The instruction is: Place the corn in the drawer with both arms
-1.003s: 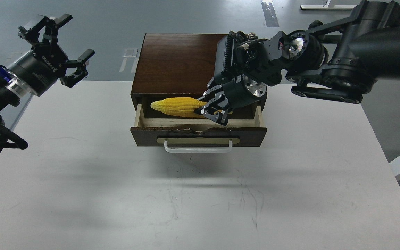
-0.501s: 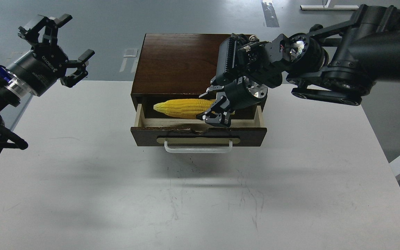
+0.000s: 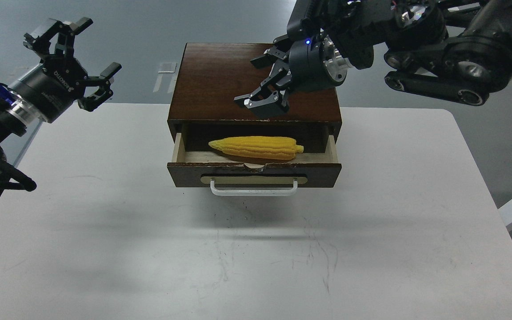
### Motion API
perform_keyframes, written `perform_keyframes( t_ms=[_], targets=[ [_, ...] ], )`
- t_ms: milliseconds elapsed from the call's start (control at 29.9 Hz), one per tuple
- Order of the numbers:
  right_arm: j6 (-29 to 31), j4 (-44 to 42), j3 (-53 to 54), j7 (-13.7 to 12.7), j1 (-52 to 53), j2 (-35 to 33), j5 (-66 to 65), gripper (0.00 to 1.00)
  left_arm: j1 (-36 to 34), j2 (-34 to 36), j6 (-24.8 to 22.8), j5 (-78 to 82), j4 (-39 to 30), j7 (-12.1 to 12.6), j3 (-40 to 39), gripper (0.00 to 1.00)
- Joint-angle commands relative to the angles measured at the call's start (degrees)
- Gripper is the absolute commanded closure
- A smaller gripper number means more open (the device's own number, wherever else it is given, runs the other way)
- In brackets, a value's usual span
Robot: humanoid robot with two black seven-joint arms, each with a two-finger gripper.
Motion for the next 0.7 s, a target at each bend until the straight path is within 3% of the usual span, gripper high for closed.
perform_keyframes(
  t_ms=[0,267,401,669],
  targets=[
    [0.2,-0.2,3.0,0.0,-0.6,-5.1,11.4,0.01,0.1,-0.2,0.0,0.0,0.0,-0.1,0.0,0.02],
    [-0.2,-1.1,14.8,0.0,-16.5,-14.5,31.7,0.0,0.2,-1.4,0.0,0.1,0.2,-0.8,0.0,0.02],
    [0.0,-1.0,30.0,0.0,-32.7,-19.6,38.8,0.0,0.4,-2.6,0.0,0.1,0.2,-0.8,-1.7,0.02],
    [0.3,-1.5,52.2,0.0,-54.4,-19.9,56.6,0.0,0.5,-4.0,0.0,0.0,0.2,-0.3,-1.8,0.02]
  ],
)
